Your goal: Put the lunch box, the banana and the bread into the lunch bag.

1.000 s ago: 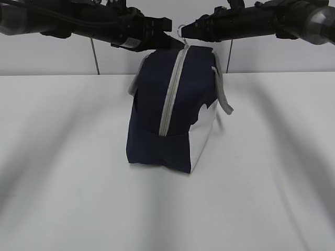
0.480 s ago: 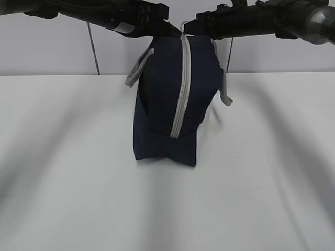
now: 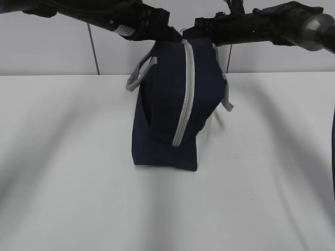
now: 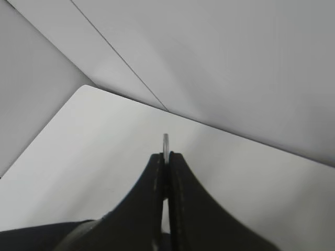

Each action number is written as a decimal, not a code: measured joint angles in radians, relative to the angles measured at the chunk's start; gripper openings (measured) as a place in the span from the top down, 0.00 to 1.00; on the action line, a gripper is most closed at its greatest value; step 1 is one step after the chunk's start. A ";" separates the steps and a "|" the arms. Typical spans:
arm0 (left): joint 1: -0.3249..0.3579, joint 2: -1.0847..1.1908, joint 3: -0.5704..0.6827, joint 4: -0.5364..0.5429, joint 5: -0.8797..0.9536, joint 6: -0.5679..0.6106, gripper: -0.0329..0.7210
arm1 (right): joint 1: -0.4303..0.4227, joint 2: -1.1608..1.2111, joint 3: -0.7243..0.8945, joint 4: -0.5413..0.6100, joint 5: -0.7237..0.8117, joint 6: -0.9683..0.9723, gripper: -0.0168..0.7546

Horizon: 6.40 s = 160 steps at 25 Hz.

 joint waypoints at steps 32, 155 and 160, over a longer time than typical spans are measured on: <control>0.005 -0.019 0.001 0.018 0.071 0.068 0.87 | 0.002 0.103 -0.084 0.000 -0.044 0.116 0.95; 0.216 -1.979 1.312 0.873 0.390 -0.715 0.41 | 0.234 -2.425 1.793 1.745 1.920 -2.007 0.29; 0.306 -2.043 1.312 0.873 0.390 -0.715 0.42 | 0.014 -2.537 1.793 1.744 1.928 -2.007 0.29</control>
